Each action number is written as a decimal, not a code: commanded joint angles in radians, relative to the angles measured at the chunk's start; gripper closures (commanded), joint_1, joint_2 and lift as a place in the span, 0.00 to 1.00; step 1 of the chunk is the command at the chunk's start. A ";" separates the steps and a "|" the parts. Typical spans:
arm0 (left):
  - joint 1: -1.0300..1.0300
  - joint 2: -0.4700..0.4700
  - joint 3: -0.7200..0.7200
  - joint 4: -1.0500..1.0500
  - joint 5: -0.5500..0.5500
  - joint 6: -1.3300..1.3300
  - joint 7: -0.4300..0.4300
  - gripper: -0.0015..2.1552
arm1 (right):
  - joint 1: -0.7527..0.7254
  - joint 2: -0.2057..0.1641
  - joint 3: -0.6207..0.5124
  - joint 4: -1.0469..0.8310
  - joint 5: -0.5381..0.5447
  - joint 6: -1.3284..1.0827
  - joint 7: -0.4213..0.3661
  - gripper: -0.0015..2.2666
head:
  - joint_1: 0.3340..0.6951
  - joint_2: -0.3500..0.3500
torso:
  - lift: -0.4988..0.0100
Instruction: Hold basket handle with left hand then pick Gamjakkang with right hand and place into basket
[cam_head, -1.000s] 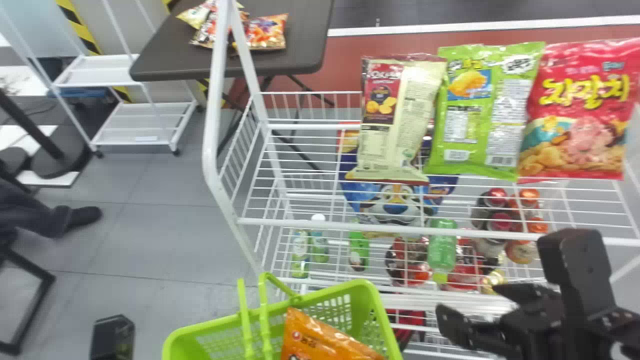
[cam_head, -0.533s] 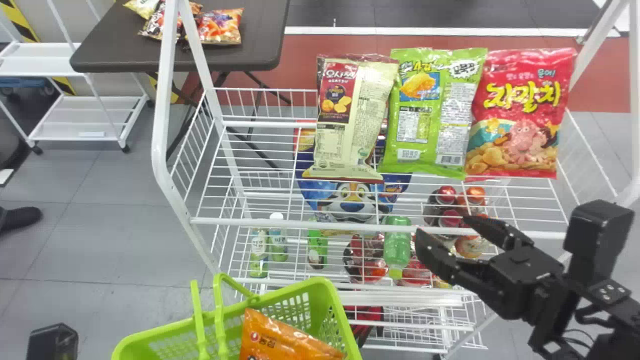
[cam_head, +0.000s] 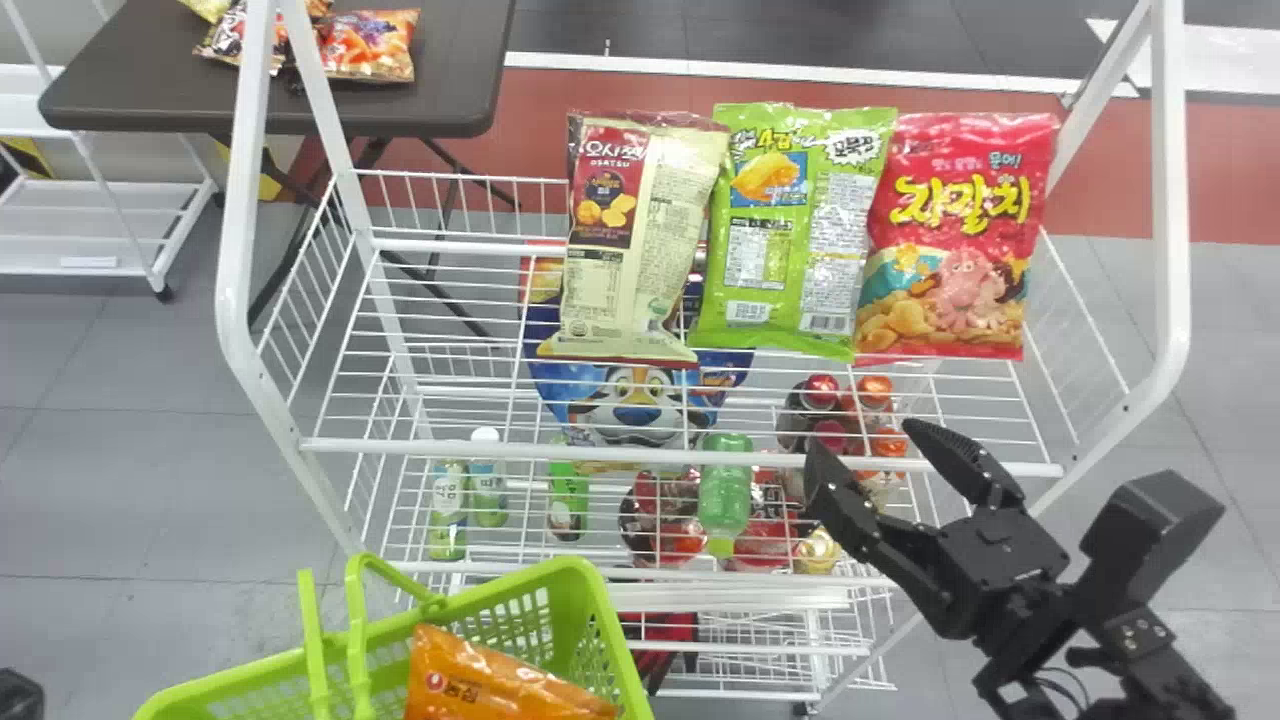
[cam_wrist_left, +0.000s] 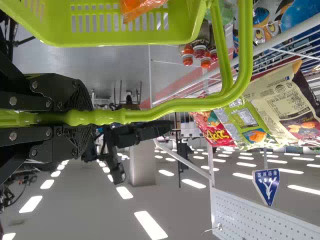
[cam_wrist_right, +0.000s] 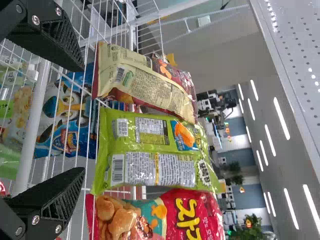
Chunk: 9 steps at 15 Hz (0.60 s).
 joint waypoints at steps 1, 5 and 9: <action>0.000 0.000 -0.001 0.000 0.000 0.001 0.000 1.00 | 0.014 0.008 0.000 0.015 0.005 -0.050 -0.017 0.05 | 1.00 0.39 | 0.94; -0.002 0.000 -0.001 0.000 0.000 0.001 0.000 1.00 | 0.029 0.012 0.000 0.027 0.015 -0.105 -0.062 0.05 | 1.00 0.35 | 0.94; -0.003 0.000 -0.001 0.003 0.000 0.001 0.000 1.00 | 0.035 0.014 0.000 0.026 0.028 -0.105 -0.095 0.05 | 1.00 0.32 | 0.94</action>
